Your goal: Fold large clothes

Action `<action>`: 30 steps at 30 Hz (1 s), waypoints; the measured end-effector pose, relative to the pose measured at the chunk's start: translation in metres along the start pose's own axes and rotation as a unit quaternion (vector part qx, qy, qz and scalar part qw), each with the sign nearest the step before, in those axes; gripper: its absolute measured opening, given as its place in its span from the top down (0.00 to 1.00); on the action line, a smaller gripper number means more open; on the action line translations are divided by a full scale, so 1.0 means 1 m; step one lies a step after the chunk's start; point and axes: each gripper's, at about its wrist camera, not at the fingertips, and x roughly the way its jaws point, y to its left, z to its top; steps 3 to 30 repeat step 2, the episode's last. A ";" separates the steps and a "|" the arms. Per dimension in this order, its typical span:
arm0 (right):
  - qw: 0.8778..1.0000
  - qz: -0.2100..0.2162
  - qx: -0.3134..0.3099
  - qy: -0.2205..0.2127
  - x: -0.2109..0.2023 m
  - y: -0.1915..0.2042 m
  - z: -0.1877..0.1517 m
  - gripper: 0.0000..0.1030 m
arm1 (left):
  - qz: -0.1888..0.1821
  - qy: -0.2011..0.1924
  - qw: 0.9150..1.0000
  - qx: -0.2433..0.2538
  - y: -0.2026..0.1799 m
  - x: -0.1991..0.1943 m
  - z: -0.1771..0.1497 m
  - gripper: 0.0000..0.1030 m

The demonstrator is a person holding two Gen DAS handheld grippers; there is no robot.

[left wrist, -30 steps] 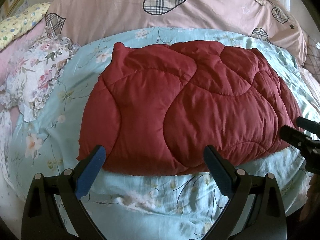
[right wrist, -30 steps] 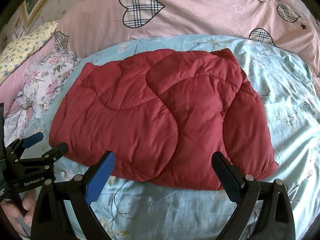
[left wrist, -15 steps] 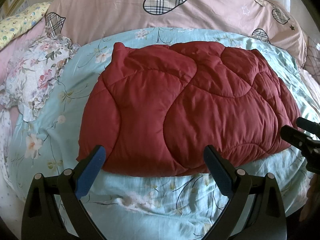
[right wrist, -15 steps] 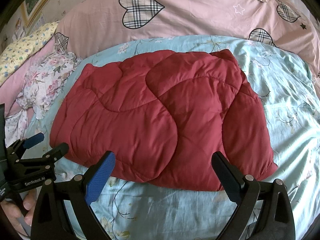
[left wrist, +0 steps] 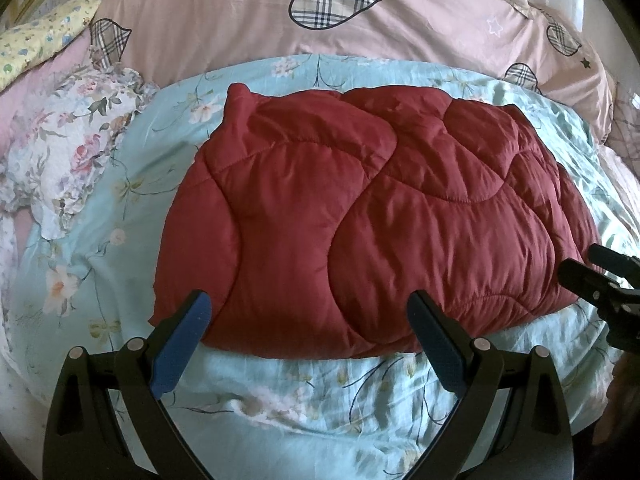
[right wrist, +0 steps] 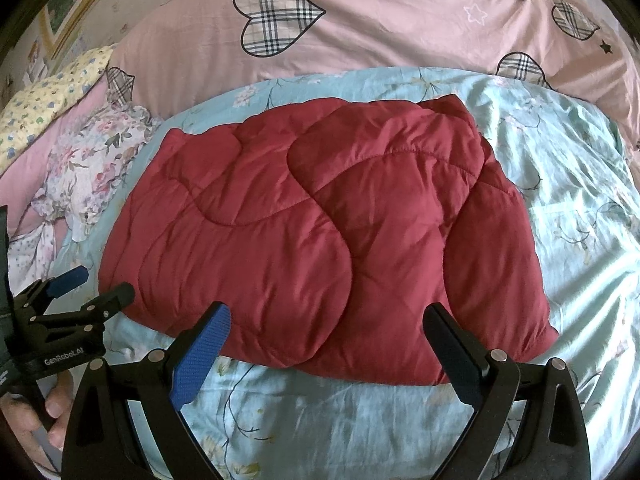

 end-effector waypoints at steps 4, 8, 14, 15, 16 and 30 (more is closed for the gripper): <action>1.000 0.001 -0.001 0.000 0.000 -0.001 0.000 0.05 | 0.000 0.000 1.000 0.001 -0.001 0.000 0.000 0.04; 1.000 0.001 -0.001 0.000 0.000 -0.001 0.000 0.05 | 0.000 0.000 1.000 0.001 -0.001 0.000 0.000 0.04; 1.000 0.001 -0.001 0.000 0.000 -0.001 0.000 0.05 | 0.000 0.000 1.000 0.001 -0.001 0.000 0.000 0.04; 1.000 0.001 -0.001 0.000 0.000 -0.001 0.000 0.05 | 0.000 0.000 1.000 0.001 -0.001 0.000 0.000 0.04; 1.000 0.001 -0.001 0.000 0.000 -0.001 0.000 0.05 | 0.000 0.000 1.000 0.001 -0.001 0.000 0.000 0.04; 1.000 0.001 -0.001 0.000 0.000 -0.001 0.000 0.05 | 0.000 0.000 1.000 0.001 -0.001 0.000 0.000 0.04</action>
